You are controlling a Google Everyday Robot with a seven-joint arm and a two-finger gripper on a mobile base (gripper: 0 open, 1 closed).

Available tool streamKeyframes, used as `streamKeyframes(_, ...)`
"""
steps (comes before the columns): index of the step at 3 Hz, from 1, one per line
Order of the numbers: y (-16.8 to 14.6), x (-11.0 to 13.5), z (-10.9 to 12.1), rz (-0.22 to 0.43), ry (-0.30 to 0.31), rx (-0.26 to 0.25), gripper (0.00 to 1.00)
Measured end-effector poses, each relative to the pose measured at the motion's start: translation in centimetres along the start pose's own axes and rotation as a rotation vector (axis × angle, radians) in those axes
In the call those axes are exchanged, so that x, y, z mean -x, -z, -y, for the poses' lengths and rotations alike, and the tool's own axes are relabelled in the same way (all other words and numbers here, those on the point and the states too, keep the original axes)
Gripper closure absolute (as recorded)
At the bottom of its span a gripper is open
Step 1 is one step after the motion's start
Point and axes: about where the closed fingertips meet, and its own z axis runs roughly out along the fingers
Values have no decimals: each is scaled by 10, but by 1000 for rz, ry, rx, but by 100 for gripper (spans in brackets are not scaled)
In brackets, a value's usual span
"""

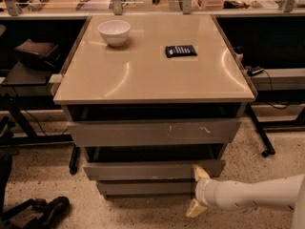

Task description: Close middle drawer

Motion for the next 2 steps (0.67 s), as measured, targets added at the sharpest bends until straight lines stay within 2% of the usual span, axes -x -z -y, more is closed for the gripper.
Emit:
streamKeyframes(1,1,16,25,56,22,-17,0)
streamKeyframes(2,8,27,57,86,11,-49,0)
